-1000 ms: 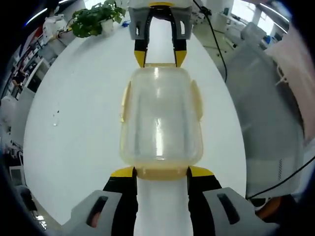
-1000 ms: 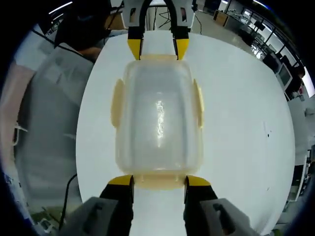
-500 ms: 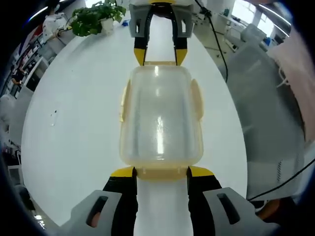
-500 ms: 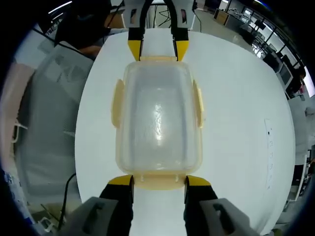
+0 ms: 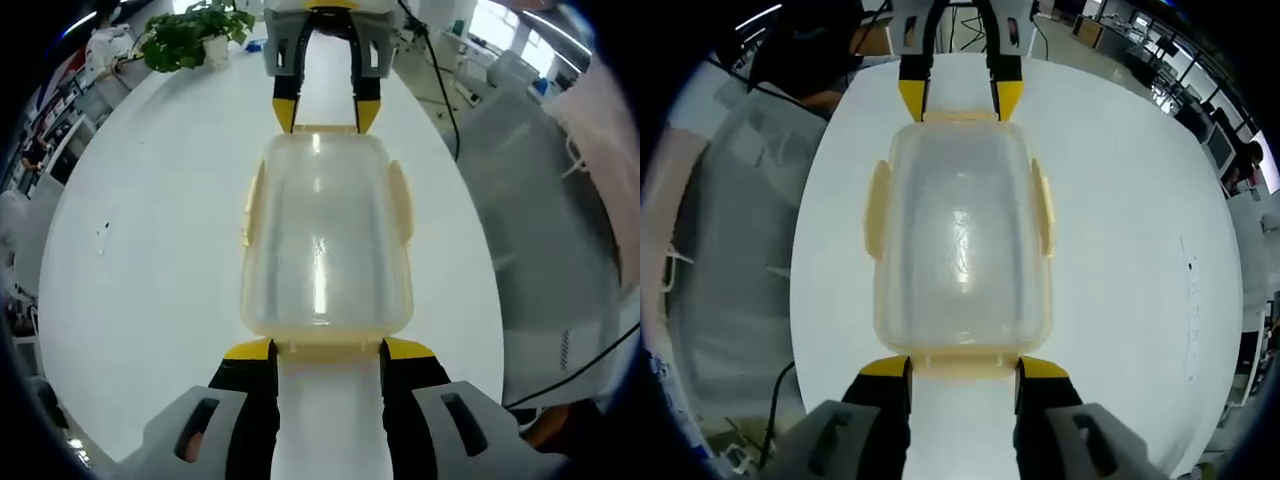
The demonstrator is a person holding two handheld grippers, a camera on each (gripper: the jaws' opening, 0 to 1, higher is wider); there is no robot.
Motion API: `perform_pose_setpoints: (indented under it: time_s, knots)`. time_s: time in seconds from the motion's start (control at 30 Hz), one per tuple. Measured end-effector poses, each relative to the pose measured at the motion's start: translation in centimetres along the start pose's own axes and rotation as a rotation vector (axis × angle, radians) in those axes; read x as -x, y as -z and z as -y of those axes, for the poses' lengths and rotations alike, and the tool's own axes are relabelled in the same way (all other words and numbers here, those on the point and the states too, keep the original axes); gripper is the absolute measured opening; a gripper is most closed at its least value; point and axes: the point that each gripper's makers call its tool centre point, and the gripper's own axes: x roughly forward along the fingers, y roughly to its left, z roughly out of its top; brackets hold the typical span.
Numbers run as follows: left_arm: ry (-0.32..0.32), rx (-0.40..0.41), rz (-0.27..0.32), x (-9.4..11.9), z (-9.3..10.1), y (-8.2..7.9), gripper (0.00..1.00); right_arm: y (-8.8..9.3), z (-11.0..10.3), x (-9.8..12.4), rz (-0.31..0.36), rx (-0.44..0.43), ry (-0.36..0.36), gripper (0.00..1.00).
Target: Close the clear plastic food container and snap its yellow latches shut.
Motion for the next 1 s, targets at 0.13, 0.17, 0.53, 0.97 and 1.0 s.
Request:
perform_pose_setpoints:
  time_s: [0.13, 0.17, 0.53, 0.97, 1.0]
  knots:
    - [0.005, -0.006, -0.001, -0.1, 0.2, 0.0, 0.37, 0.1, -0.1, 0.0, 0.001, 0.004, 0.001, 0.38]
    - [0.002, -0.004, -0.001, -0.2, 0.2, 0.0, 0.37, 0.1, -0.1, 0.0, 0.005, 0.0, 0.003, 0.38]
    - [-0.006, -0.006, -0.013, -0.6, 0.1, 0.1, 0.37, 0.3, 0.0, -0.2, 0.003, -0.006, 0.004, 0.38]
    - [-0.034, 0.09, -0.004, -0.7, 0.3, 2.4, 0.47, 1.8, 0.0, 0.2, 0.034, -0.111, 0.073, 0.44]
    - [-0.048, 0.124, 0.001, -0.5, 0.4, 2.6, 0.47, 1.9, 0.0, 0.2, 0.057, -0.152, 0.089, 0.44]
